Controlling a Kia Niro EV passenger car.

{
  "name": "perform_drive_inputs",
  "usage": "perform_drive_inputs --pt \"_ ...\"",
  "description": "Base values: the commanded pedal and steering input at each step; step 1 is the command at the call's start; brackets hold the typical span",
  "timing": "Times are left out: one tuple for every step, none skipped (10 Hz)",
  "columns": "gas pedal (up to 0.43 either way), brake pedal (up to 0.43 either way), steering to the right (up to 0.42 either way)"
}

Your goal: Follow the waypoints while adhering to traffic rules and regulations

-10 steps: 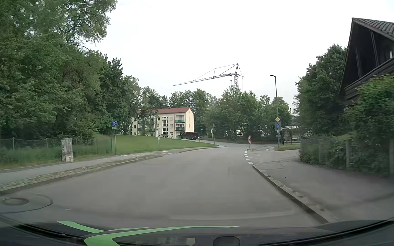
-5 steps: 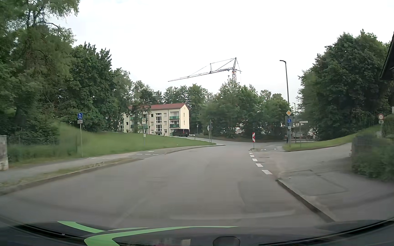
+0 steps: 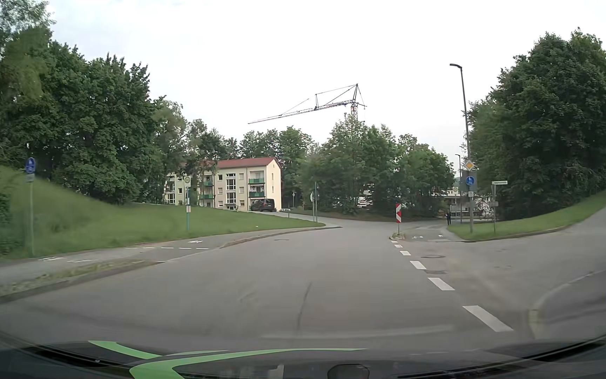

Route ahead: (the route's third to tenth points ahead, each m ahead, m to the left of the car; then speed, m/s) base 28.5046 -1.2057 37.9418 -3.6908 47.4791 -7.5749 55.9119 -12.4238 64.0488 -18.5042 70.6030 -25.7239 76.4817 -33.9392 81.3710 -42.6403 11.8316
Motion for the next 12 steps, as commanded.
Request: perform_drive_inputs --pt "0.079 0.0 0.021" --pt "0.067 0.0 0.025" --pt "0.067 0.0 0.028" --pt "0.059 0.0 0.029" --pt "0.059 0.0 0.03" --pt "0.059 0.0 0.032" --pt "0.059 0.0 0.033" --pt "0.059 0.0 0.033" --pt "0.059 0.0 0.034" --pt "0.059 0.0 0.035" --pt "0.059 0.0 0.037" --pt "0.059 0.0 0.039"
